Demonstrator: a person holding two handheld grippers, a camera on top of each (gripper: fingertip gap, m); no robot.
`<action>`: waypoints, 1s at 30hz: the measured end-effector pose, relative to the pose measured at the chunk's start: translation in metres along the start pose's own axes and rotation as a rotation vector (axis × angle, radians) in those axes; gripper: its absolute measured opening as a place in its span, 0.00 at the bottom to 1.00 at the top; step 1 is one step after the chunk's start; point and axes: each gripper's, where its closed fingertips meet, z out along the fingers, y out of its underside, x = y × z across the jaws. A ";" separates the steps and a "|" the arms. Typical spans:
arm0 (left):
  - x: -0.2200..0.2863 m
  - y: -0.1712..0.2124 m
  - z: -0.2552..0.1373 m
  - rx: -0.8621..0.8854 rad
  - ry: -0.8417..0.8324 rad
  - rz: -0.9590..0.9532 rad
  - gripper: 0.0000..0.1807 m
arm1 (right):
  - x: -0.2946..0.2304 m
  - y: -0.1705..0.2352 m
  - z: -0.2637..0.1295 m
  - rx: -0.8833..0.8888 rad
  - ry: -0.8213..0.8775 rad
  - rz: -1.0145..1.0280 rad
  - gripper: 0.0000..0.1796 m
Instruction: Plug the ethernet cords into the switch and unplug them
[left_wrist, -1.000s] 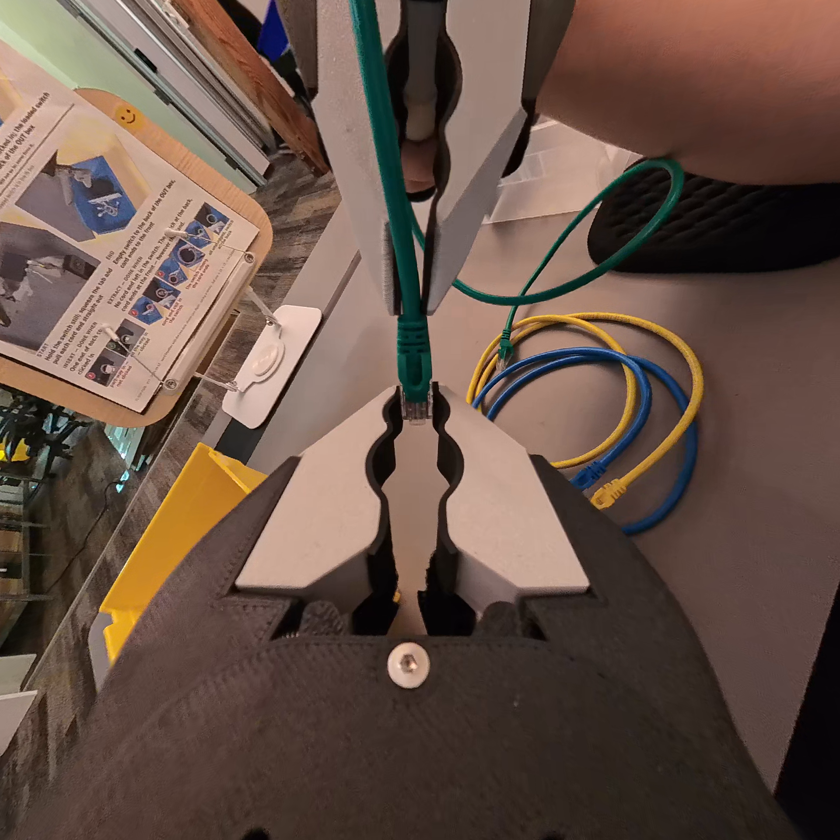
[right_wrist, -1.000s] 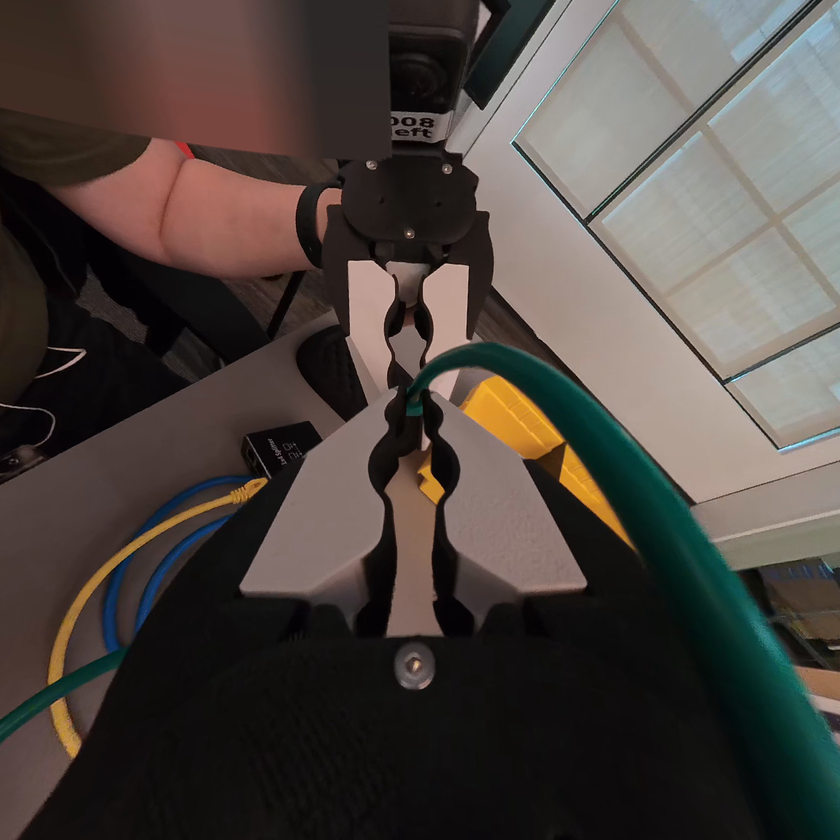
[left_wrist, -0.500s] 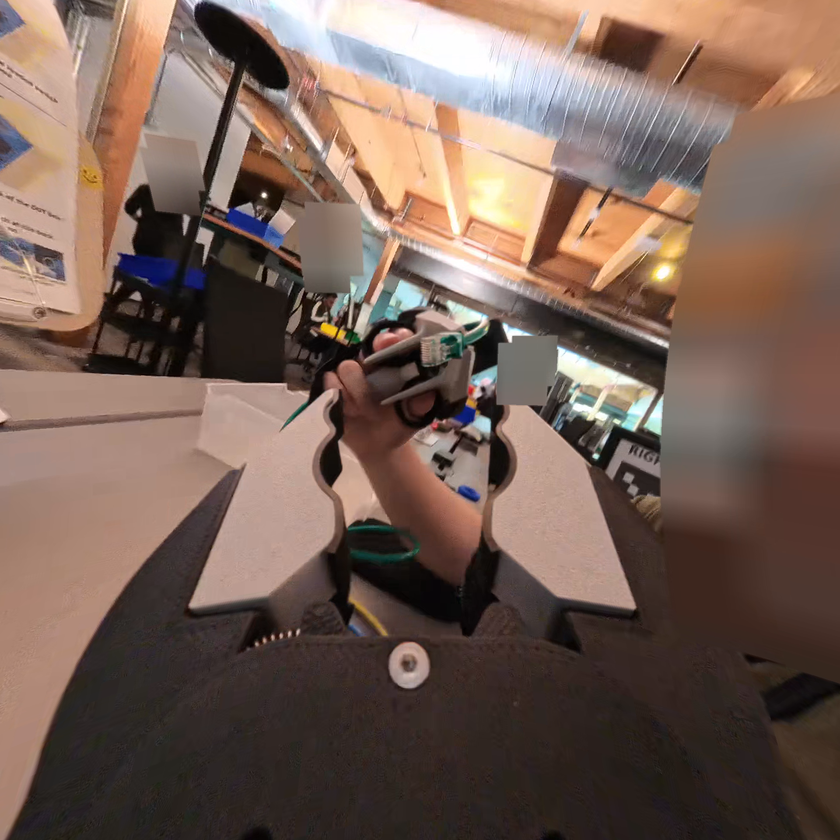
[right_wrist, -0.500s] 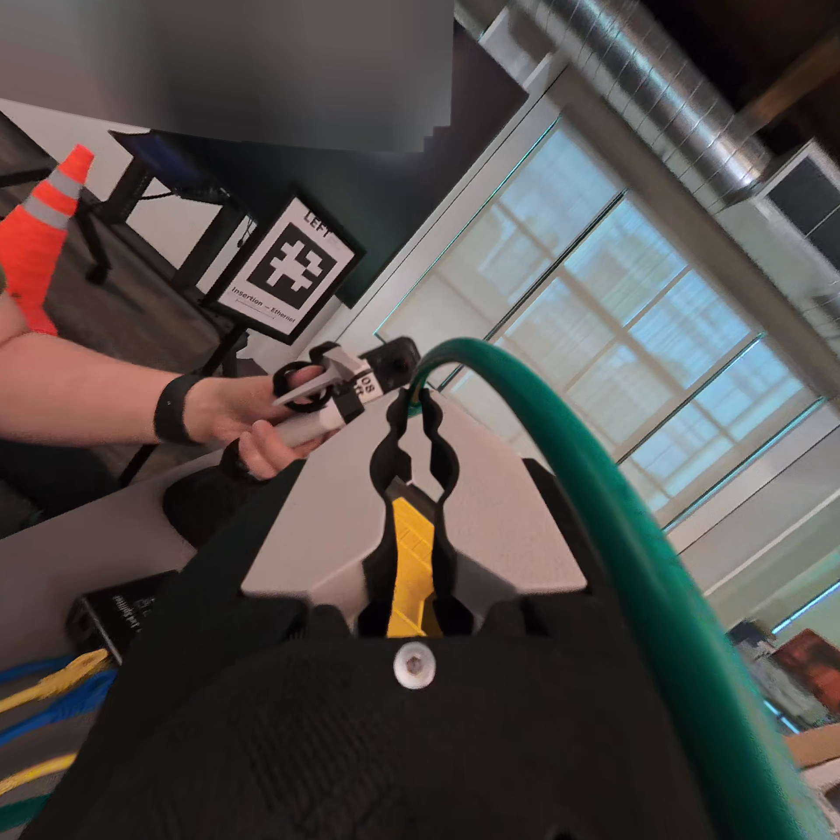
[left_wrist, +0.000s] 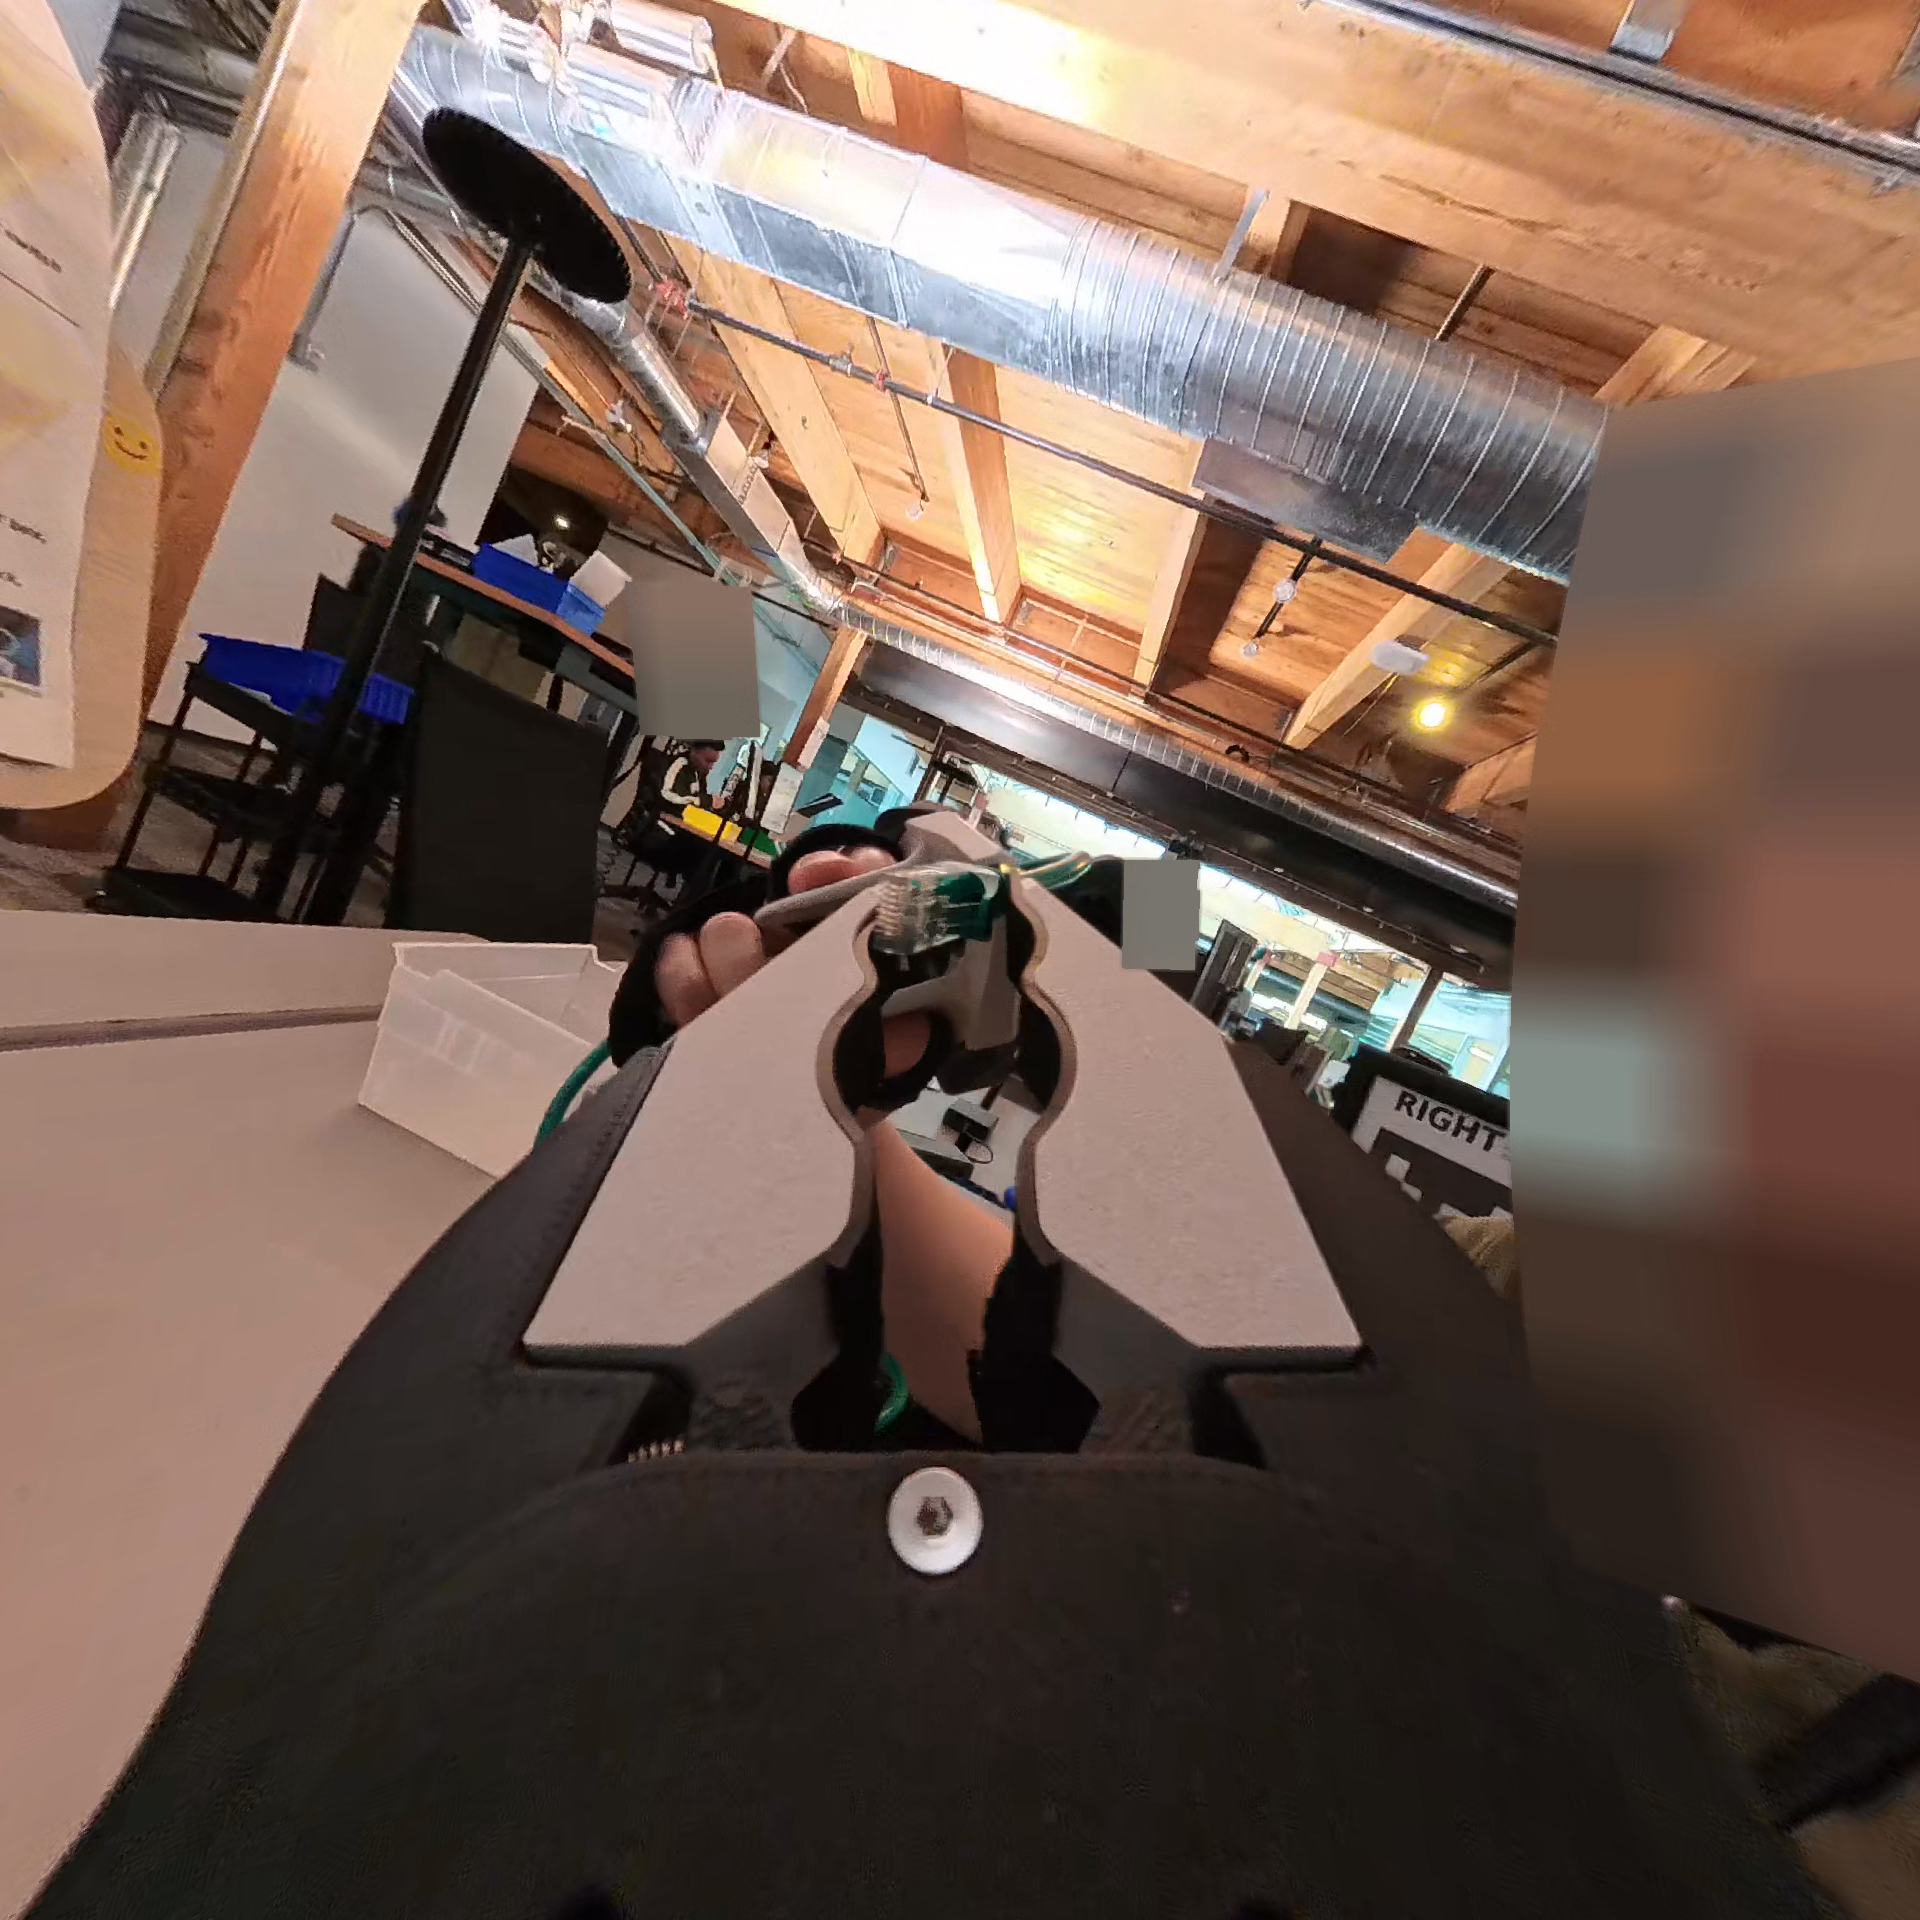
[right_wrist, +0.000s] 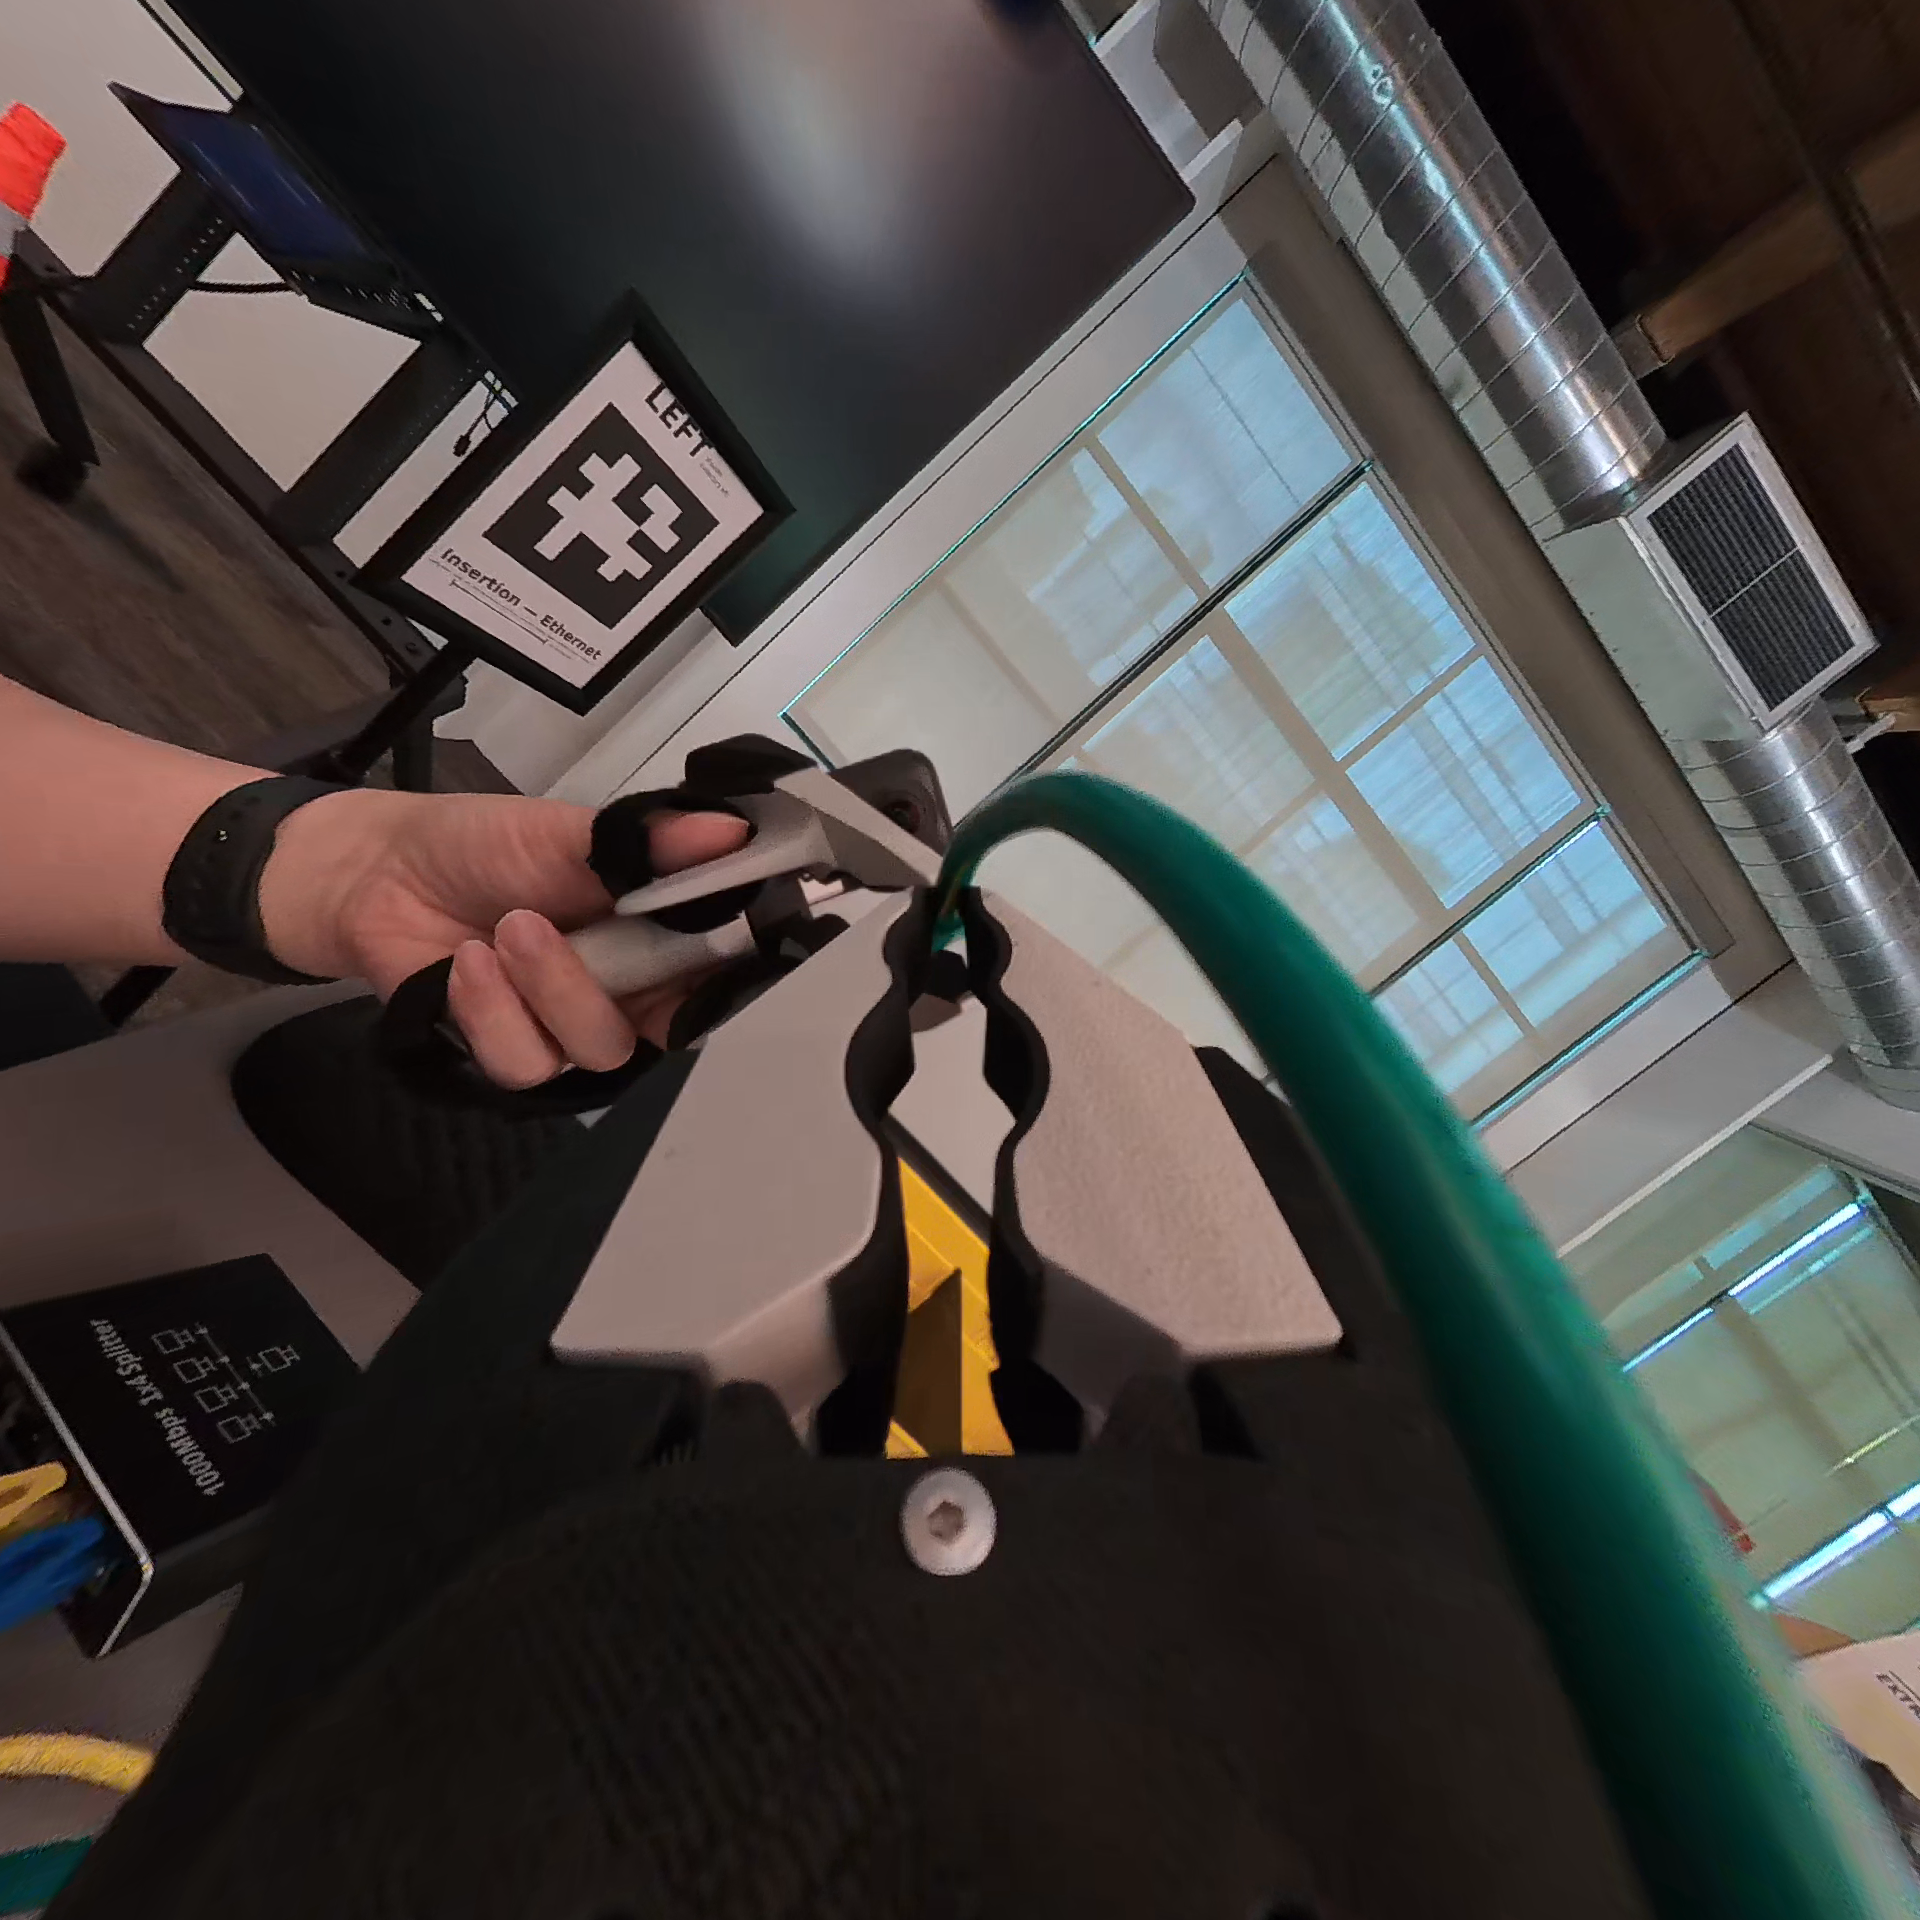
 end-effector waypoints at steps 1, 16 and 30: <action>0.002 -0.001 0.000 0.002 0.000 0.012 0.08 | 0.001 0.000 0.000 0.000 0.007 -0.008 0.03; -0.017 0.003 -0.013 -0.300 -0.349 0.179 0.07 | -0.004 0.015 -0.003 -0.248 -0.037 -0.285 0.12; -0.022 0.008 -0.019 -0.360 -0.427 0.160 0.07 | -0.008 0.024 0.002 -0.309 -0.064 -0.253 0.05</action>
